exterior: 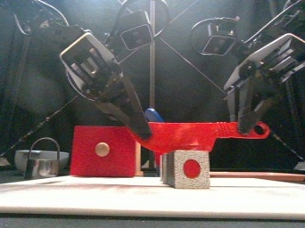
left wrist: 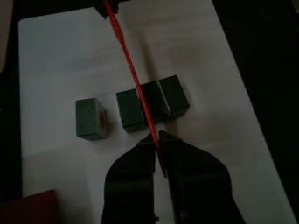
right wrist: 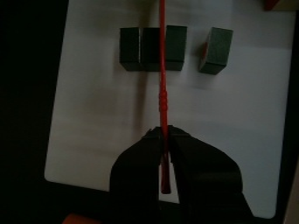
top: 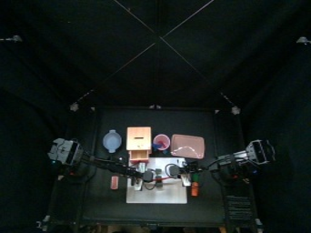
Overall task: Place sushi on board then cut the sushi with the knife then place the pieces on the plate
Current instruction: Cut the sushi into 4 pieces
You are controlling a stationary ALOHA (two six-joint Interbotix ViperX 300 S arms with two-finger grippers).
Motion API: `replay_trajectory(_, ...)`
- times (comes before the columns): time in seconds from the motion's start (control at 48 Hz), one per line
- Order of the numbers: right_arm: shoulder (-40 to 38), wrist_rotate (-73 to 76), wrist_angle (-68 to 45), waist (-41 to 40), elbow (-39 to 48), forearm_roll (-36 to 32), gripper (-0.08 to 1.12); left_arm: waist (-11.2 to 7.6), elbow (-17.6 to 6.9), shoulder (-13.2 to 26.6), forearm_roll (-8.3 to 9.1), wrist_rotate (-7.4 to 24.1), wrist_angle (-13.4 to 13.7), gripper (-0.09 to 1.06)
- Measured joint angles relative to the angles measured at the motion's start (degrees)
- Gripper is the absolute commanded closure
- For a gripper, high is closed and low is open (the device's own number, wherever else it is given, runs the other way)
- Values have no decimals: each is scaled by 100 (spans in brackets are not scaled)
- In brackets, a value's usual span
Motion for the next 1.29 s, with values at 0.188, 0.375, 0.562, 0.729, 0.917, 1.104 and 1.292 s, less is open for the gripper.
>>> replay_trajectory(0.188, 0, 0, -9, -44, -35, 0, 61, 35, 26, -70, 123, 0, 9, 56)
replay_trajectory(0.375, 18, 9, -9, -44, -35, 18, 61, 44, 35, -70, 141, 0, 18, 55)
replay_trajectory(0.562, 141, 9, -18, -44, -35, 18, 61, 62, 53, -70, 141, 0, 18, 56)
replay_trajectory(0.729, 255, 0, -18, -44, -70, 26, 61, 62, 53, -62, 149, 0, 18, 56)
replay_trajectory(0.917, 290, 9, -9, -44, -88, 79, 61, 44, 53, -62, 141, 0, 18, 56)
replay_trajectory(1.104, 290, 9, -9, -44, -88, 132, 61, 26, 53, -26, 132, 0, 18, 56)
replay_trajectory(1.292, 325, 9, -9, -44, -88, 158, 61, 35, 62, 97, 114, 0, 18, 56)
